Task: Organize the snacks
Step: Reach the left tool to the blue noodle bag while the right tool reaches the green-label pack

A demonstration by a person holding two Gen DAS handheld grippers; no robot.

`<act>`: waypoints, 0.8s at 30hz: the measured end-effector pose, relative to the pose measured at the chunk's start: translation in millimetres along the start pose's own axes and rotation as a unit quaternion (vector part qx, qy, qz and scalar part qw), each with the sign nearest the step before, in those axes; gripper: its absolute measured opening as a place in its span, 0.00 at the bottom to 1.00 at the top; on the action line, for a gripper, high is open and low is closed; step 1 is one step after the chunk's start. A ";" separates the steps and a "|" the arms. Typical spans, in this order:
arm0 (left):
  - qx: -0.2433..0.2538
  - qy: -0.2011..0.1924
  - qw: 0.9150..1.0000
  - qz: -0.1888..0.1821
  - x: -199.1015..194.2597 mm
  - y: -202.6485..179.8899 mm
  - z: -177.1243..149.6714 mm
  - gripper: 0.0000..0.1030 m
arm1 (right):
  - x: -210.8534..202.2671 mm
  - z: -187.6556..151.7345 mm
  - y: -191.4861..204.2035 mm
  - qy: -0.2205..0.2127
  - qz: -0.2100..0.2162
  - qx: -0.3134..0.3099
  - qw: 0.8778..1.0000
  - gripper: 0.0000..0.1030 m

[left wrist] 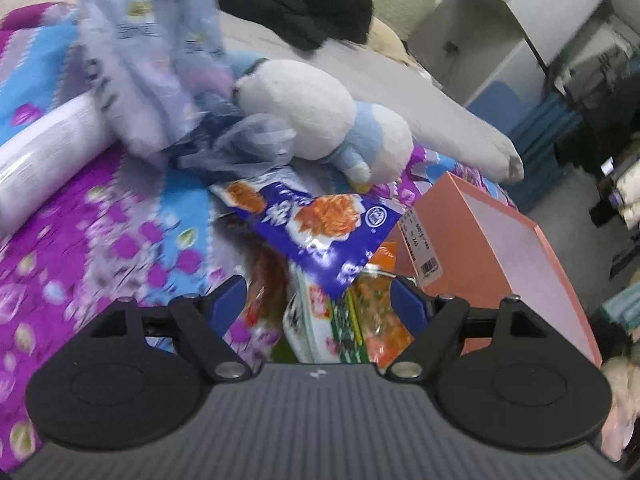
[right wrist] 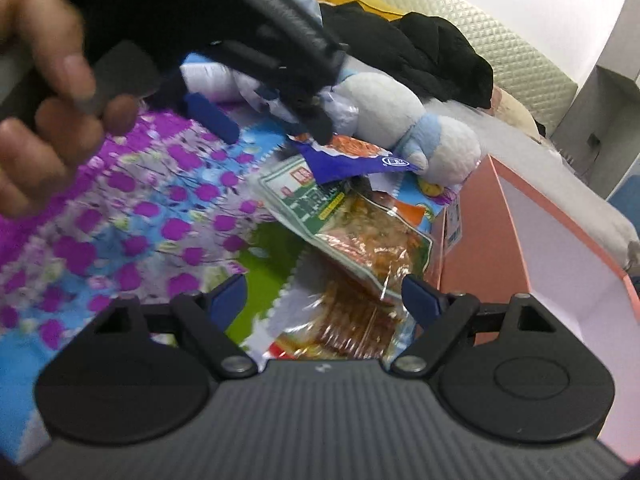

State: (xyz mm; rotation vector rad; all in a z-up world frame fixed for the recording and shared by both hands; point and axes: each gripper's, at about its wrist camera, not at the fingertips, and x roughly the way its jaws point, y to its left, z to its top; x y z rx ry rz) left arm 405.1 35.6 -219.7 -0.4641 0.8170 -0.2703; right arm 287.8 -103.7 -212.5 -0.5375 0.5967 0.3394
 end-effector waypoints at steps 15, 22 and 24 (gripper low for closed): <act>-0.055 0.039 0.997 -0.024 78.3 26.1 30.8 0.79 | 53.6 0.7 19.8 -0.002 -0.056 -0.129 0.990 0.76; -0.106 0.031 0.993 -0.034 83.4 39.3 34.8 0.54 | 56.0 2.5 28.7 -0.009 -0.067 -0.152 0.986 0.58; -0.110 0.030 0.993 -0.033 80.2 41.2 35.0 0.45 | 52.8 2.2 31.8 -0.012 -0.081 -0.162 0.983 0.42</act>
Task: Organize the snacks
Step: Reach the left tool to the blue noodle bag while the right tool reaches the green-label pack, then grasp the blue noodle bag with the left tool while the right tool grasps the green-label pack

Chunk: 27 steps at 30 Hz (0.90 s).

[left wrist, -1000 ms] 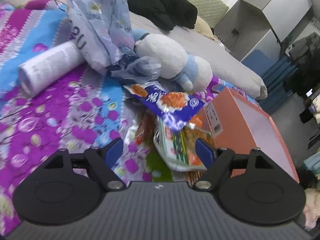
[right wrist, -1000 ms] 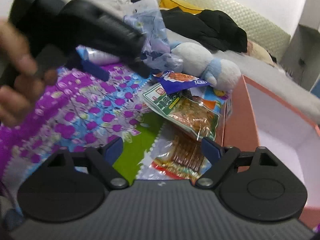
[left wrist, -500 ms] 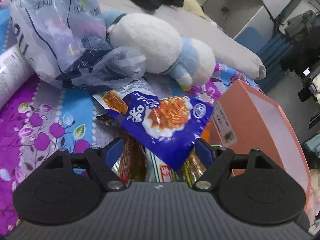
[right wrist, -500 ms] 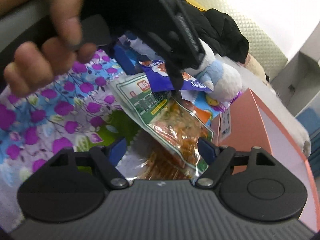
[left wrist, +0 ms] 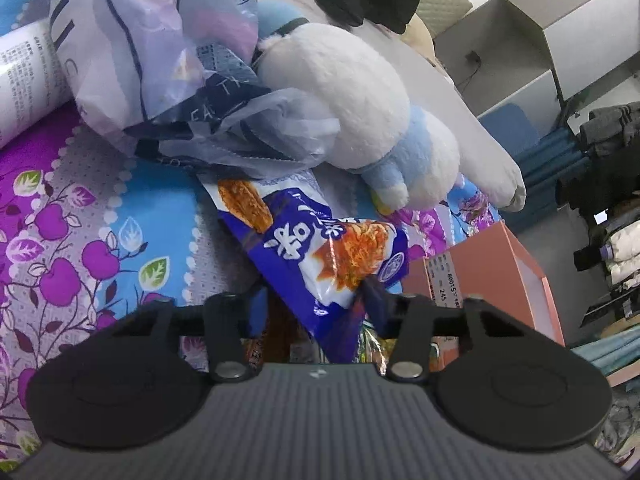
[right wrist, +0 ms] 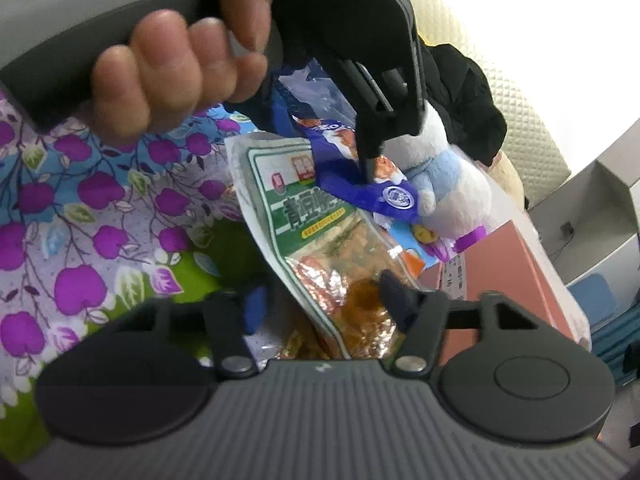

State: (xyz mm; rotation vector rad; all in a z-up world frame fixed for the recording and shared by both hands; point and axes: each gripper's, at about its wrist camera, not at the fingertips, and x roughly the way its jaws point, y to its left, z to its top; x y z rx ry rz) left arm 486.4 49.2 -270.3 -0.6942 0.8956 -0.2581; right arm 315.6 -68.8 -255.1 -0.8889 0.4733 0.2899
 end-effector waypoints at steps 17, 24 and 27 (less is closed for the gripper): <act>-0.027 -0.033 0.999 -0.024 -90.7 4.4 -43.0 0.08 | -69.6 -7.8 3.9 -0.008 0.019 -0.017 1.000 0.12; -0.015 -0.041 0.999 -0.014 -138.0 13.0 -76.2 0.04 | -101.0 -21.7 11.6 -0.001 0.032 -0.025 0.999 0.12; -0.014 -0.039 0.999 -0.012 -154.4 17.8 -90.4 0.04 | -113.8 -24.9 17.3 0.004 0.042 -0.027 0.999 0.12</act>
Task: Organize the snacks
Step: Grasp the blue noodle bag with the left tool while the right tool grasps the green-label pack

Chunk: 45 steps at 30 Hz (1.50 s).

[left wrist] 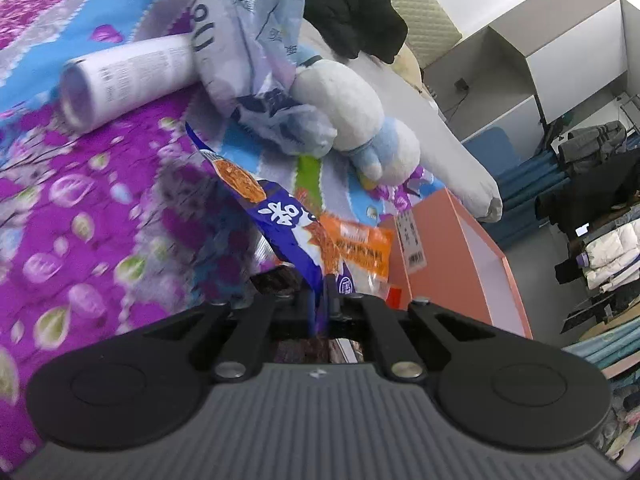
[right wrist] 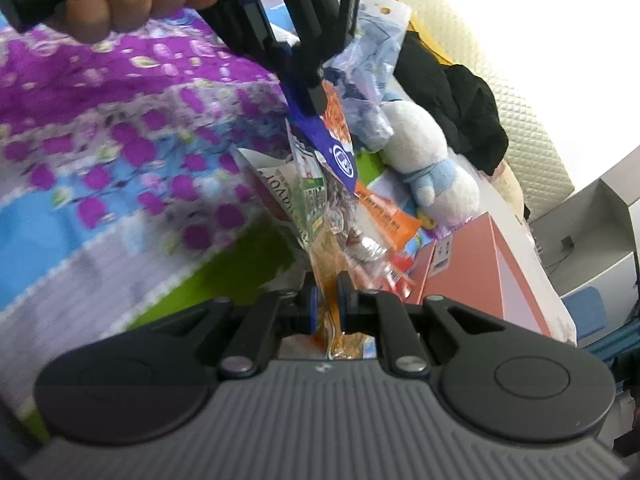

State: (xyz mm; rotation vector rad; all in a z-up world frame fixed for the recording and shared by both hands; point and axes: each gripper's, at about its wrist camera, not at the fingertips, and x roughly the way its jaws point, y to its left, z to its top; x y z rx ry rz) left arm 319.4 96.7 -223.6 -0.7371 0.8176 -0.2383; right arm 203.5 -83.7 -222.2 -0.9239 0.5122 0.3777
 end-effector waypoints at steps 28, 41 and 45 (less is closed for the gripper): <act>-0.023 -0.005 0.993 0.116 -125.2 70.1 -84.0 0.87 | -52.4 -13.8 -0.1 0.013 0.153 0.149 0.977 0.82; 0.035 -0.021 0.987 0.157 -93.9 51.5 -64.1 0.96 | -8.1 -41.4 -36.7 0.066 0.140 0.413 0.898 0.82; 0.056 -0.008 0.983 0.175 -73.4 43.9 -63.4 0.96 | 6.5 -50.2 -34.7 0.090 0.133 0.460 0.873 0.82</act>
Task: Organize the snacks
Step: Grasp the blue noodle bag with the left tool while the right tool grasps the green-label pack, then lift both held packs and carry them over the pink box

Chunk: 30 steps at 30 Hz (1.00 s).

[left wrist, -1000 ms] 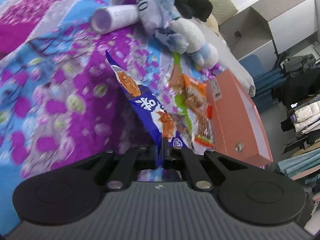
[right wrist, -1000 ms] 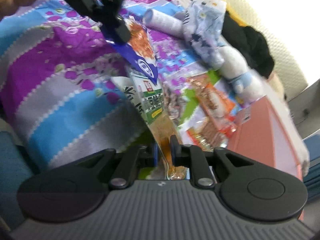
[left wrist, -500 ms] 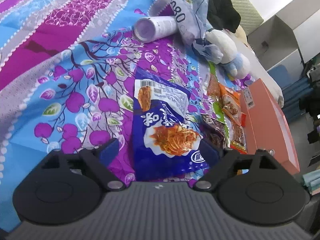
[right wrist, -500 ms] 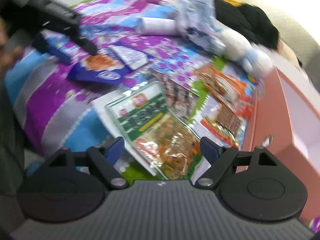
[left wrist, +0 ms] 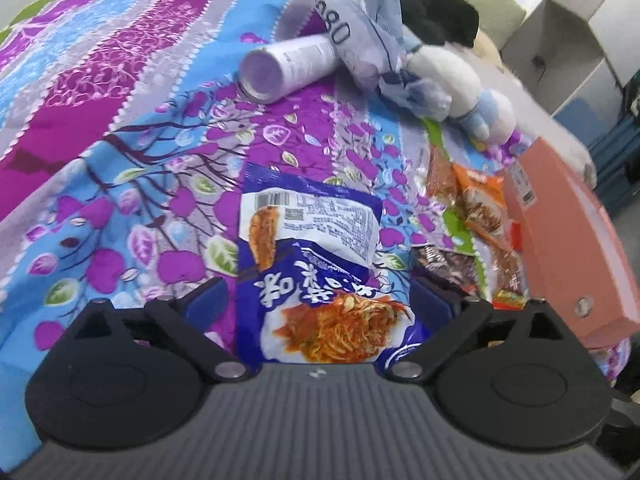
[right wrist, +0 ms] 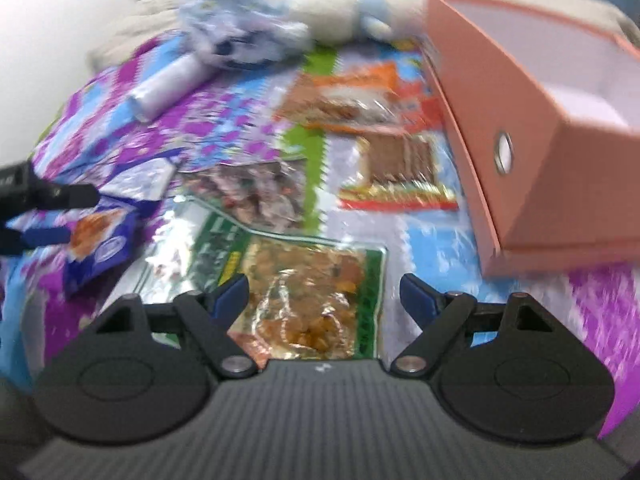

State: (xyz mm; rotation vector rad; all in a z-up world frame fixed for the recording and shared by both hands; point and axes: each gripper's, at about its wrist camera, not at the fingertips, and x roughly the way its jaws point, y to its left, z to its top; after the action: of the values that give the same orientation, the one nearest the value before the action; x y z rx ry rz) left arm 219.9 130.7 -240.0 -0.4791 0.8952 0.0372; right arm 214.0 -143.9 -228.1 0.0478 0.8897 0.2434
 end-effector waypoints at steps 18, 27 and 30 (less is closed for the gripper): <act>0.074 0.016 0.995 0.064 31.6 -30.4 -12.4 0.83 | 0.9 -5.2 17.4 -0.026 -0.006 -0.060 0.998 0.56; 0.075 0.036 0.994 0.065 22.4 -39.2 -13.6 0.67 | -22.4 13.2 7.7 -0.048 -0.022 -0.043 0.998 0.51; 0.053 0.040 0.997 0.047 10.9 -37.8 -13.5 0.66 | -35.9 17.6 5.5 -0.053 -0.023 -0.034 0.998 0.50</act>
State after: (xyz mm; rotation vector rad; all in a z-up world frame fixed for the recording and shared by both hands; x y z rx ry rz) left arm 225.4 89.5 -240.8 -0.3403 0.9924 0.0567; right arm 204.9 -145.8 -188.8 -0.0216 0.7753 0.2261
